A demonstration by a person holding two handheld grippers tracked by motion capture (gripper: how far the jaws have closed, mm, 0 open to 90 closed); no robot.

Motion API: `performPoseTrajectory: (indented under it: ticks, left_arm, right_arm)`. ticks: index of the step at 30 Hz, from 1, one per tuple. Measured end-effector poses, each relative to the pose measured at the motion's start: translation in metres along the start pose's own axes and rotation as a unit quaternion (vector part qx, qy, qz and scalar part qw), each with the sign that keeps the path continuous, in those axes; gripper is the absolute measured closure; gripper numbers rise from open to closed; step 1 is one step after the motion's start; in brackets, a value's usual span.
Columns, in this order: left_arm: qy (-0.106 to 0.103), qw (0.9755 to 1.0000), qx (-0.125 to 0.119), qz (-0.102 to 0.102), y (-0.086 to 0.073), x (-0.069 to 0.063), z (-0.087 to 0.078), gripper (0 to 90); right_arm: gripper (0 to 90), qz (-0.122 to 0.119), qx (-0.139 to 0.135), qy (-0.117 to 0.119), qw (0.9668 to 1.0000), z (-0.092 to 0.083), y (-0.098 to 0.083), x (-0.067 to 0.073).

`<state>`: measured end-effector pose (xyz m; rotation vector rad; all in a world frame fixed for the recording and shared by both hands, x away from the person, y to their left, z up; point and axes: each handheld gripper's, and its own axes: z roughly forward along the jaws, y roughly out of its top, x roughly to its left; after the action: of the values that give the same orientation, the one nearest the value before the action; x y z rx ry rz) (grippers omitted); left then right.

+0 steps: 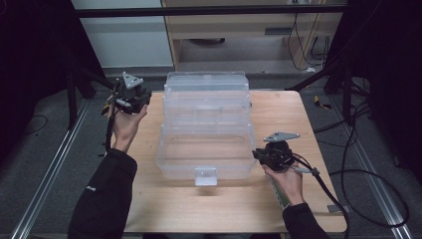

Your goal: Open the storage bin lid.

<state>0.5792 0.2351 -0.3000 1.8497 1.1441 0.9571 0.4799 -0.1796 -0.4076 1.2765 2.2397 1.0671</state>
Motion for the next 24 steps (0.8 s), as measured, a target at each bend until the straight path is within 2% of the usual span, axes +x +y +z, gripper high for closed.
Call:
performPoseTrajectory:
  ticks: [5,11,16,24]
  left_arm:
    - [-0.013,0.9999,0.003,0.003,-0.006,-0.004,-0.012,76.1]
    - [-0.027,0.9996,0.009,0.009,-0.022,-0.009,-0.023,75.6]
    - [-0.04,0.9991,0.007,-0.004,-0.04,-0.01,-0.032,75.5]
    - [-0.057,0.9981,0.02,-0.013,-0.069,-0.016,-0.039,75.4]
  right_arm:
    - [79.8,0.0,0.0,0.0,1.0,0.0,0.0,0.0]
    - [79.8,-0.001,0.001,0.0,1.0,0.0,0.0,0.0]
    - [79.7,-0.001,0.001,0.0,1.0,0.0,0.0,0.0]
    - [79.7,-0.001,0.001,0.0,1.0,0.0,0.0,0.0]
